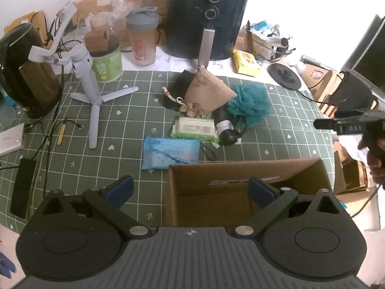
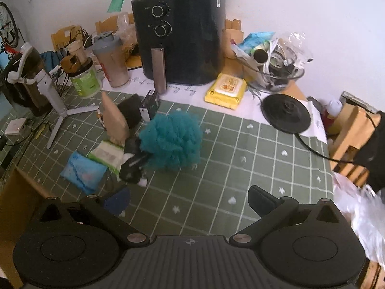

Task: Organize soft objects
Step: 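Reach the right tool to the teal mesh pouf and close on it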

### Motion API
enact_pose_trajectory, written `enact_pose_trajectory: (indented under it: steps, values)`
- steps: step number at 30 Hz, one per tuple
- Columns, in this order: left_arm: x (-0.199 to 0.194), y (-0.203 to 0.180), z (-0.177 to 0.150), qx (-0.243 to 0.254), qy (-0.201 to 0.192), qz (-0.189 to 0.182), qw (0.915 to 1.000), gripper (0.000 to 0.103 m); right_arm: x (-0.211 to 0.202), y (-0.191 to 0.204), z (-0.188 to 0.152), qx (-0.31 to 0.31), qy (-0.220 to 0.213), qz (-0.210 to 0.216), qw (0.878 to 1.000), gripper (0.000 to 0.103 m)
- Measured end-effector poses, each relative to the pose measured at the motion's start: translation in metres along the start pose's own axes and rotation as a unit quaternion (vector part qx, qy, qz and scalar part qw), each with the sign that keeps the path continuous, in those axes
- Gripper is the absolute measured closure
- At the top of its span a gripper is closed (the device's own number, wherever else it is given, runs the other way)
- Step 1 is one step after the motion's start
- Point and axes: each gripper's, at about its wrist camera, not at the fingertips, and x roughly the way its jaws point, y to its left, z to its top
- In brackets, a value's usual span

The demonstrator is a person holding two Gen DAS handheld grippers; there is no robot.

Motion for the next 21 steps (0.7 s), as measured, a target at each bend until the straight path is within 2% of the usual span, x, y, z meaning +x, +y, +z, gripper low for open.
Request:
enact_pose_trajectory:
  steps: [9,21]
  values:
    - [0.013,0.026,-0.004,-0.025,0.017,-0.012,0.9995,0.0,0.061,-0.007,0.024,0.012,0.002,0.037,0.999,0.0]
    - [0.017,0.059,-0.019,-0.078,0.034,0.019,0.9962,0.0,0.156,-0.023,0.045,0.083,0.02,0.093,0.992,0.0]
